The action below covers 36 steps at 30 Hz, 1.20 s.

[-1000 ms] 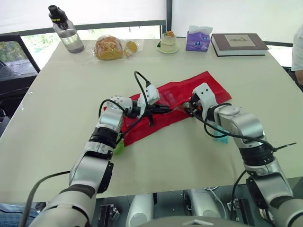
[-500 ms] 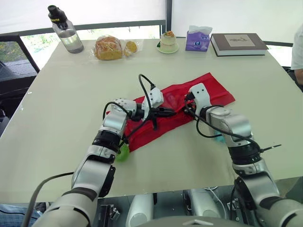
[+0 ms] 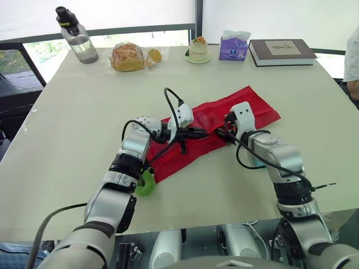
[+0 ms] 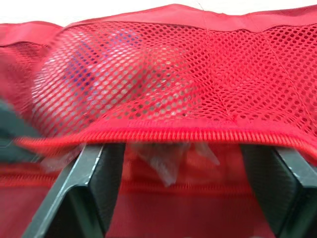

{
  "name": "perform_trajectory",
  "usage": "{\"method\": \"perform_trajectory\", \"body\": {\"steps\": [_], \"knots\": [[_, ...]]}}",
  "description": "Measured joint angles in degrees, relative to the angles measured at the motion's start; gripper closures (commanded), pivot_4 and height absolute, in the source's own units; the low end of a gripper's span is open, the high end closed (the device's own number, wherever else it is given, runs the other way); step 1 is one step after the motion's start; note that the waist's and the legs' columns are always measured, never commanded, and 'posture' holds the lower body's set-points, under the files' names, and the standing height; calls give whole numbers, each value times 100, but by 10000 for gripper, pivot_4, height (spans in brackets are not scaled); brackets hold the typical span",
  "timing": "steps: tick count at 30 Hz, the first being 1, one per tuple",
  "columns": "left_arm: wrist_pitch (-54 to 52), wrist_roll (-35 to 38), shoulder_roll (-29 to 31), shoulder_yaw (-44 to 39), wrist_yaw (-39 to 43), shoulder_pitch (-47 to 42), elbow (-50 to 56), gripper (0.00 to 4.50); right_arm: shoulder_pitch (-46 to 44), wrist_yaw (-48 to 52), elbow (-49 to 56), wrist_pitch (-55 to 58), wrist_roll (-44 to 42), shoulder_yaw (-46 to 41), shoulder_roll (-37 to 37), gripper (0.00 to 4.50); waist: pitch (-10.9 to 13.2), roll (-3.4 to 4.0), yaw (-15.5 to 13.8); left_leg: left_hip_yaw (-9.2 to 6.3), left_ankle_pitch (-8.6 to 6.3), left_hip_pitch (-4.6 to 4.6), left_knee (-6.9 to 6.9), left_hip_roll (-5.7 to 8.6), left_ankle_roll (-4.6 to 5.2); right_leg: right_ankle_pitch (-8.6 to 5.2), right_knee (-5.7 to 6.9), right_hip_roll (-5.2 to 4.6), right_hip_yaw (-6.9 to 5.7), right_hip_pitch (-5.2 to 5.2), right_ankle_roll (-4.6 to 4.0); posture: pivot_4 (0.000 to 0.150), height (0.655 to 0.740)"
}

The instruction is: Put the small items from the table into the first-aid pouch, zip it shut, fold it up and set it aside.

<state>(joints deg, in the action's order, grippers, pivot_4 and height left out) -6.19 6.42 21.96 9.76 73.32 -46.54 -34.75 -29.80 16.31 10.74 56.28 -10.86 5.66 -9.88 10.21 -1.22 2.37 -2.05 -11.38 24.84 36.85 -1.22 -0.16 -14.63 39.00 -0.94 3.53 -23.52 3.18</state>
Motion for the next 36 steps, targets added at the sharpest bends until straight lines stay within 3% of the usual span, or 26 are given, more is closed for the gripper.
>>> {"method": "perform_trajectory", "body": {"steps": [4,7,9,10,12,13,15,36], "knots": [[87,13,93,-30,102,-195,-280,45000,253,103,522,227,-128,1,-221,8228,0,0,2,3,0,-1,0,0,0,0,-1,-1,2,0,0,1500,7400],[162,24,94,-27,164,-248,-471,45000,352,157,701,267,-177,5,-334,15649,0,0,5,2,0,-1,0,0,0,0,-1,0,2,0,0,1500,7400],[205,25,97,-27,238,-334,-603,45000,435,199,711,212,-168,69,-380,25421,0,0,4,3,0,-1,0,0,0,0,-2,1,2,0,0,1500,7400],[209,25,97,-26,249,-343,-618,45000,436,199,711,205,-162,82,-386,26909,0,0,4,3,0,-1,0,0,0,0,-2,1,2,0,0,1500,7400],[263,25,90,-26,299,-365,-657,45000,426,179,663,70,-100,139,-364,35409,0,0,4,2,0,-1,0,0,0,0,-2,1,2,0,0,1500,7400],[276,25,88,-26,311,-367,-657,45000,422,174,644,35,-90,145,-349,41381,0,0,2,2,0,-1,0,0,0,0,-2,1,2,0,0,1500,7400],[290,24,87,-25,335,-372,-662,45000,402,140,510,-157,-43,194,-297,44758,0,0,3,3,0,-1,0,0,0,0,-2,1,2,0,0,1500,7400],[329,24,100,-24,402,-375,-660,45000,-223,-73,-1778,-2578,558,421,480,44758,0,0,10,4,0,-1,-1,-1,0,0,-2,0,3,-1,0,1500,7400]]}}
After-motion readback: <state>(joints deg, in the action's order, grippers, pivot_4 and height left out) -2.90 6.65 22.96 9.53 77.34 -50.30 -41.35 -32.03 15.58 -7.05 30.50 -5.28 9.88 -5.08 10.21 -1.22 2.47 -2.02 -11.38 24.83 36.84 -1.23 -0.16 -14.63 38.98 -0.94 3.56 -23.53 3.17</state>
